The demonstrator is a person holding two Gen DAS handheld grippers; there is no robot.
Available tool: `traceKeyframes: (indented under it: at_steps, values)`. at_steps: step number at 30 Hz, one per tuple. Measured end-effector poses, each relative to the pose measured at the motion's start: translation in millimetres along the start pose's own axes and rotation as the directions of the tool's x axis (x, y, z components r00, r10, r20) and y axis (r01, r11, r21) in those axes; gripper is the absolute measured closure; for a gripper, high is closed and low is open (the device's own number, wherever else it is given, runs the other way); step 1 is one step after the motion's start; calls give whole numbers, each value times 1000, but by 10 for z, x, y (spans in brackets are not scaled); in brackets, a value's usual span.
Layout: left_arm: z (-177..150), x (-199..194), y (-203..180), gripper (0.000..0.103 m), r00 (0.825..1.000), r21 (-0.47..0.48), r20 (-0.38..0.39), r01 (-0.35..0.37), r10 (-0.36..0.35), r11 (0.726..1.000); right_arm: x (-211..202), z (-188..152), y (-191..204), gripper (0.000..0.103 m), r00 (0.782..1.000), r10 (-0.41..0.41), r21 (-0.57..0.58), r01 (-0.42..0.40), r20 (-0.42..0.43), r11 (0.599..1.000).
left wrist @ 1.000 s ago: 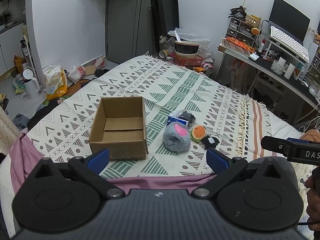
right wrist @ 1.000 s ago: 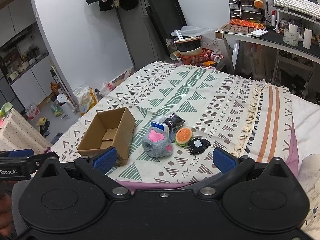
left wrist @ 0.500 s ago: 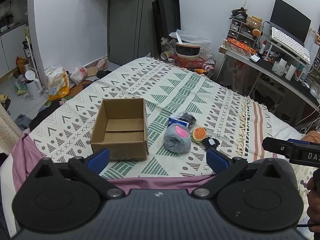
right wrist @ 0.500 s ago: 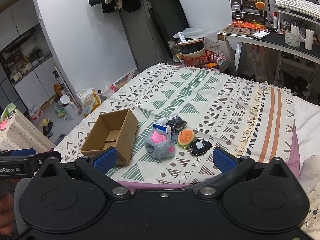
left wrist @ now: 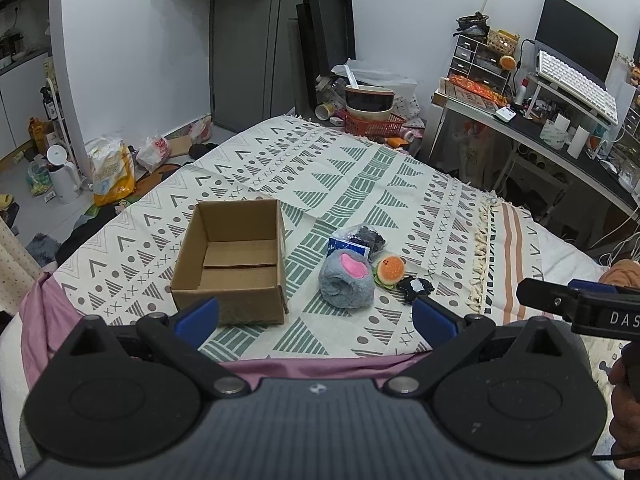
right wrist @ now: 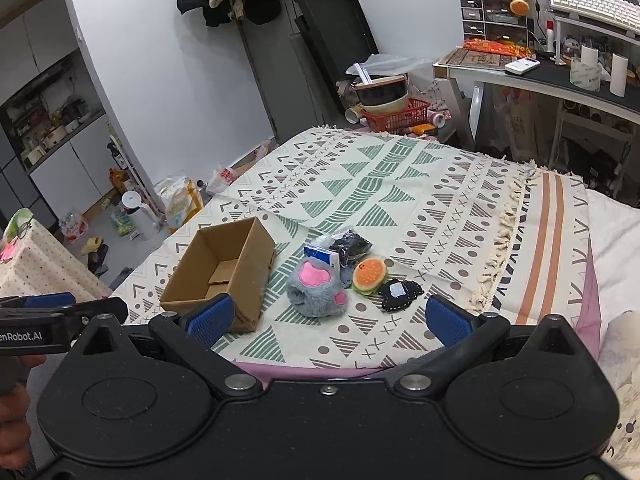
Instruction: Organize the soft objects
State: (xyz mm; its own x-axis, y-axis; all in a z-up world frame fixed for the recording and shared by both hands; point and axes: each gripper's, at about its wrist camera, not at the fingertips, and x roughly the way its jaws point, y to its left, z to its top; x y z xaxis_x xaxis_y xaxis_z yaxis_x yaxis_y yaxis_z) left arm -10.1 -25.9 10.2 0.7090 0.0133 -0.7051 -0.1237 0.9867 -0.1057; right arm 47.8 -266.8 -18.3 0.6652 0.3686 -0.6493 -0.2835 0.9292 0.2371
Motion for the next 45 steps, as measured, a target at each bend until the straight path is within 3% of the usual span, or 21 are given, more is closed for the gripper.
traceKeyframes:
  at_steps: [23,33,39,45]
  values:
    - [178,508,-259,1,999,-36,-12,47,-48,998,403,81,-496,0,1000,-8,76,8,-6,997]
    - [263,869,-430,2,999,-43,-29,34,-35,999,621,76,-947,0,1000,18,175,-19,6,984]
    - [299,1109,-528,3,998,-54,-44,43,-46,998,834,75,-1152,0,1000,-17,222,18,-7,975]
    - [335,1358,-585,6,998,-75,-44,51,-54,996,1113,69,-1302,0,998,28,286,-11,-54,958]
